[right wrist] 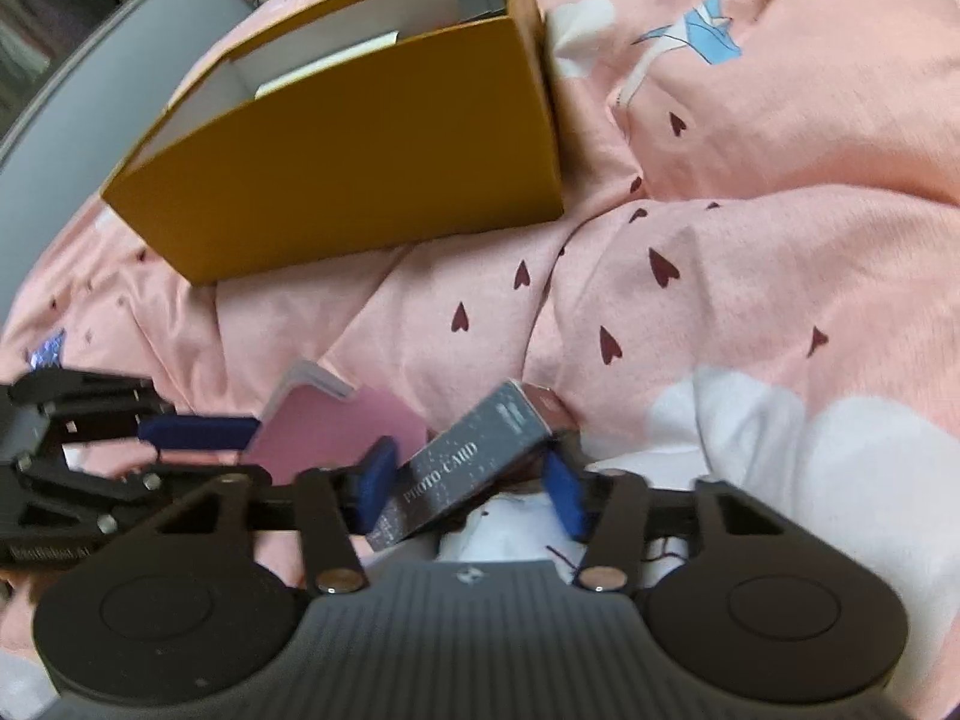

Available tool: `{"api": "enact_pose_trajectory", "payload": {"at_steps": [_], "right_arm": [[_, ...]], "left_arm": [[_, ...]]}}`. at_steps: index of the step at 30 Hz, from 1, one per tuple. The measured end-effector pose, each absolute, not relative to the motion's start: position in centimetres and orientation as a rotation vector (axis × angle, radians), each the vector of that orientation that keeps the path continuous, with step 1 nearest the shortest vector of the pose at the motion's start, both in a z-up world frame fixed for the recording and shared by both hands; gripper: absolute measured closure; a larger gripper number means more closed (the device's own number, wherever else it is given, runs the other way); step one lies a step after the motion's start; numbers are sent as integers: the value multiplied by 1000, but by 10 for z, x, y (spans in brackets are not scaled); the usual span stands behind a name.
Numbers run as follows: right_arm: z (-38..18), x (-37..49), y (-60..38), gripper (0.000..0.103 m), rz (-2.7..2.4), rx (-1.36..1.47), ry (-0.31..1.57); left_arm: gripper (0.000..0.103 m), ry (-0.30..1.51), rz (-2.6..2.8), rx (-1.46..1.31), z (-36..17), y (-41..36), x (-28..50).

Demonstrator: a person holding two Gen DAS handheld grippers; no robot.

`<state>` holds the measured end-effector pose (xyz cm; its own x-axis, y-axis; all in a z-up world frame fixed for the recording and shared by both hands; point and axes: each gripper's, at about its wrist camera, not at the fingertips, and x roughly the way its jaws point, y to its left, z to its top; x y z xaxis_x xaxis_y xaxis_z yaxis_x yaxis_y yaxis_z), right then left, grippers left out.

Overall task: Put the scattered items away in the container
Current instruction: 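Grasp the pink card holder with left tool while right tool adjusts the photo card box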

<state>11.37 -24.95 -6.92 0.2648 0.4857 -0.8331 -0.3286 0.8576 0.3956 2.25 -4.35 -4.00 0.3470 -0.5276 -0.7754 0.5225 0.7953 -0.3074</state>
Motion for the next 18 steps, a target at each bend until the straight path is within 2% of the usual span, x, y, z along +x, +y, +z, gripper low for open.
{"api": "enact_pose_trajectory", "payload": {"at_steps": [2,3,11,14,18], "right_arm": [[-68,113,-250,87,583,201,1187],[-68,113,-248,90,618,234,1196],[-70,100,-207,87,728,125,1195],[-61,99,-208,77,696,105,1154],[-47,107,-220,76,664,146,1099]], "left_arm": [[83,999,-690,2,-38,-47,20],[83,996,-686,9,-38,-49,19],[83,987,-638,20,-43,-52,24],[83,977,-672,32,-41,-55,20],[83,970,-696,45,-39,-57,17]]}}
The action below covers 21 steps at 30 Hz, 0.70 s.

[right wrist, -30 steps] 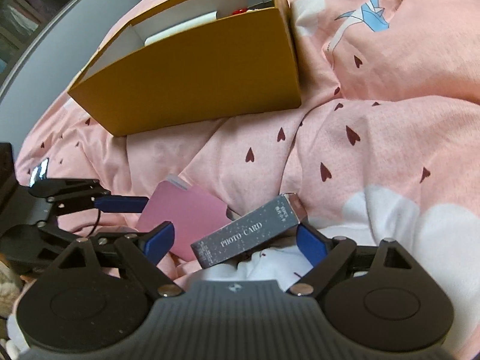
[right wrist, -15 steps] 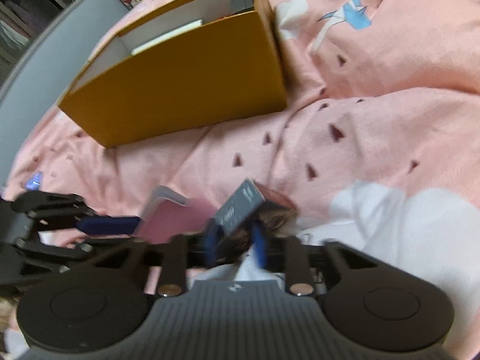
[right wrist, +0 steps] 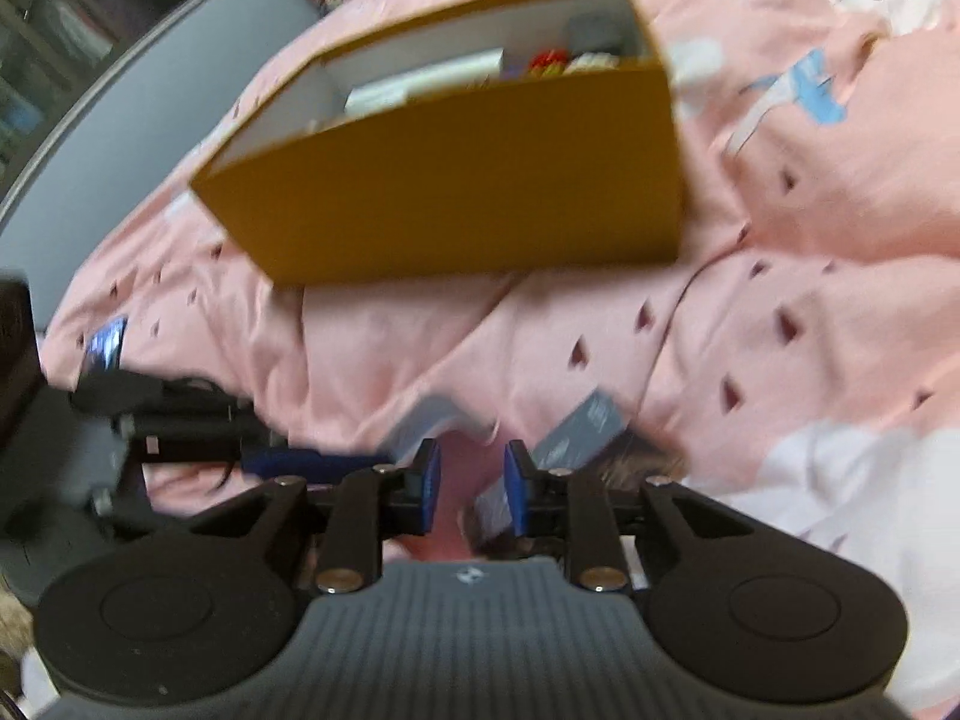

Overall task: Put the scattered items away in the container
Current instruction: 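Grasp the pink card holder with left tool while right tool adjusts the photo card box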

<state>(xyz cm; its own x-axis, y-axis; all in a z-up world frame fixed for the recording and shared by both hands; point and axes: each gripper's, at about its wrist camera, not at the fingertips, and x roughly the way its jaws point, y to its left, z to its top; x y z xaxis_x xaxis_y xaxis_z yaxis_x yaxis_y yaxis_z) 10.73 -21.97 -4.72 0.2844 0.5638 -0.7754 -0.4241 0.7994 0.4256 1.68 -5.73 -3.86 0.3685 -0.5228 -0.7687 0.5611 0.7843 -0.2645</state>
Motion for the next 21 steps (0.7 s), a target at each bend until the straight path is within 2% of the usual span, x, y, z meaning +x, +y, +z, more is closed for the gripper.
{"api": "enact_pose_trajectory", "payload": {"at_steps": [13,15,17,21], "right_arm": [[-57,103,-204,79,685,147,1117],[-57,103,-205,79,683,147,1117],[-57,103,-206,79,682,155,1119],[-58,103,-204,79,683,152,1117]], "left_arm": [[81,946,-631,141,-32,-64,11],[69,914,-590,182,-26,-65,7],[39,904,-562,210,-25,-67,7],[37,929,-508,295,-34,-77,12]]}}
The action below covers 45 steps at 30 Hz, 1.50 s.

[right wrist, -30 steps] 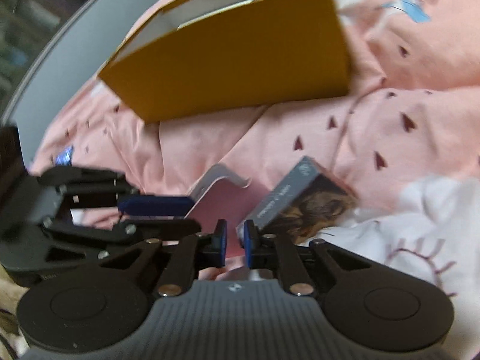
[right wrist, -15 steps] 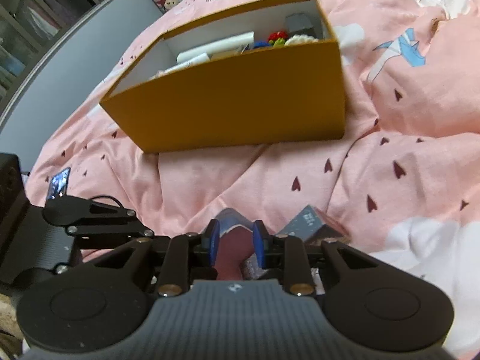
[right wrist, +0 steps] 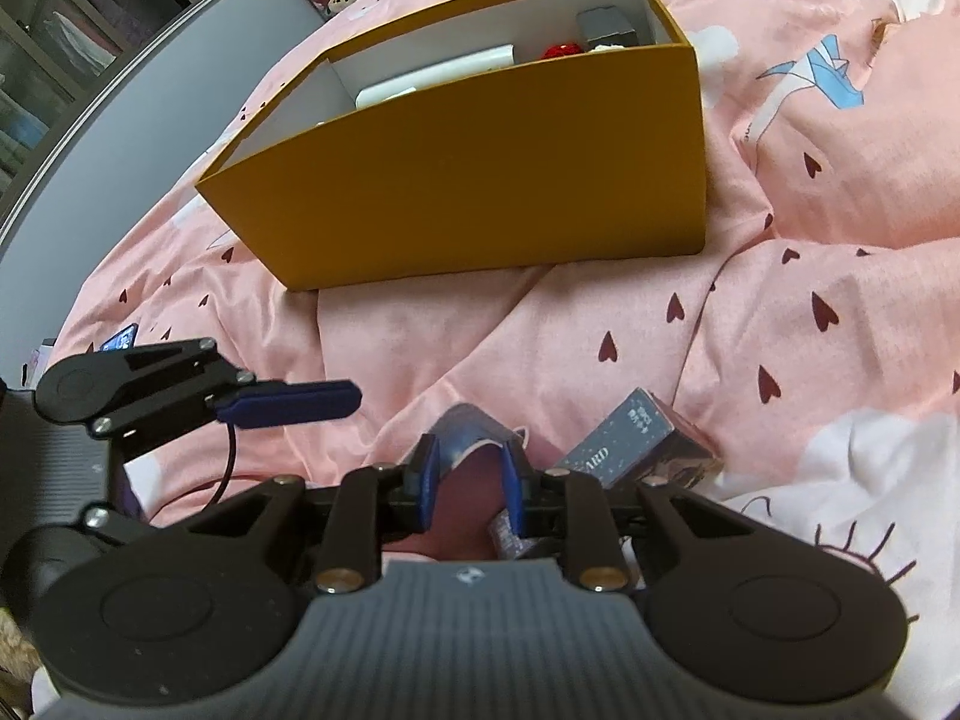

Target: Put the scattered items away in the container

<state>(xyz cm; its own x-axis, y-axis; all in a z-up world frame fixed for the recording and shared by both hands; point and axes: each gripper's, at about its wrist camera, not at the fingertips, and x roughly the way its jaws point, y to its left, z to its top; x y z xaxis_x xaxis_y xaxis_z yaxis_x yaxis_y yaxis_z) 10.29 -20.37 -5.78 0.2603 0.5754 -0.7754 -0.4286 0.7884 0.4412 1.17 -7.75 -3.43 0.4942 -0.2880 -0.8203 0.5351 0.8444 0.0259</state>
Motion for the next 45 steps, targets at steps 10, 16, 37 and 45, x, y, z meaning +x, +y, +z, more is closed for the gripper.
{"api": "enact_pose_trajectory", "payload": {"at_steps": [10,16,37,45], "right_arm": [[-55,99,-203,74,679,103,1089],[-49,100,-212,70,633,103,1062],[-75,73,-186,27,633,-290,1035],[-91,79,-173,18,629,-324,1027]], "left_arm": [[73,1027,-575,248,-51,-84,20],[81,1040,-549,173,-51,-76,24],[82,1085,-500,-17,-54,-51,32],[82,1118,-472,-127,-63,-35,39]]}}
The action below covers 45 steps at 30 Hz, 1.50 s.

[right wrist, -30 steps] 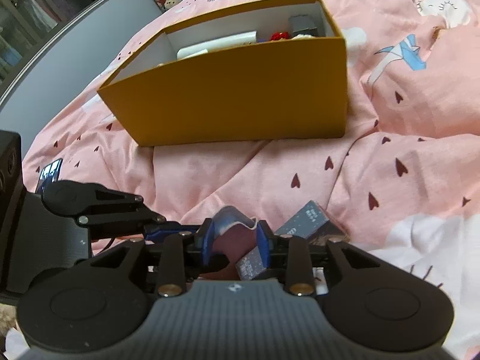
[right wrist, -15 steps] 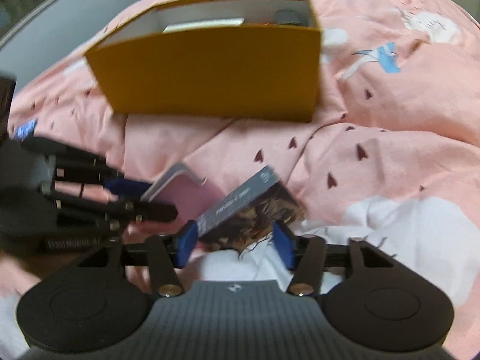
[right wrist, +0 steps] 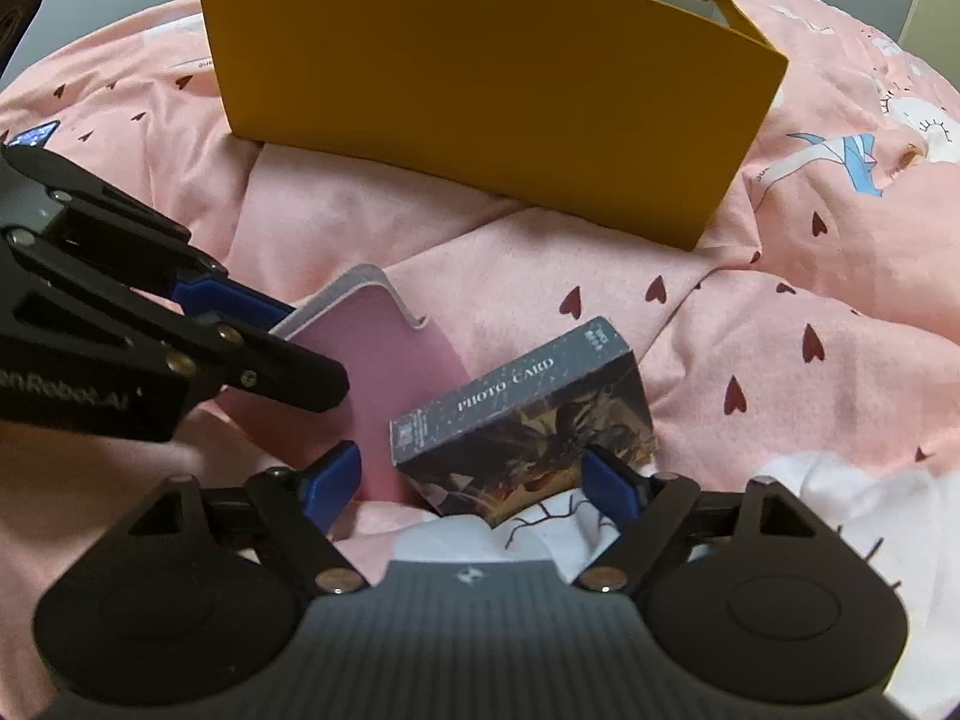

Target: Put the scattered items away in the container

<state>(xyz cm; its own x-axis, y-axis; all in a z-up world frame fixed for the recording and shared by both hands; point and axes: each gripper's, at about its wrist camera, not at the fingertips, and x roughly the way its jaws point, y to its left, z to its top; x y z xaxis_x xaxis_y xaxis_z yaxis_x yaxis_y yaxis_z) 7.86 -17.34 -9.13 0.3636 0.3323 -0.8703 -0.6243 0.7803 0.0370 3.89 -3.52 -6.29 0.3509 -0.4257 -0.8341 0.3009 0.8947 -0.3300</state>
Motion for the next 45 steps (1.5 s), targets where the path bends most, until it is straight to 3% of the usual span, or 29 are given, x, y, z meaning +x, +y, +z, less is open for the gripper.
{"api": "enact_pose_trajectory", "payload": {"at_steps": [8,11,21,36,45], "right_arm": [[-93,87,-174,13,635,-317,1014],[-90,88,-175,24,582,-338,988],[-67,69,-181,47,538,-387,865],[-30,73,-218,50,315,-258,722],[-19,86,-247,53,229,-106,755]], "left_arm": [[82,1129,-458,-202,-69,-26,44],[82,1117,-475,-217,-67,-25,42],[84,1060,-532,-185,-58,-39,43],[83,1031,-561,-111,-48,-65,50],[83,1039,-547,-143,-51,-59,52]]}}
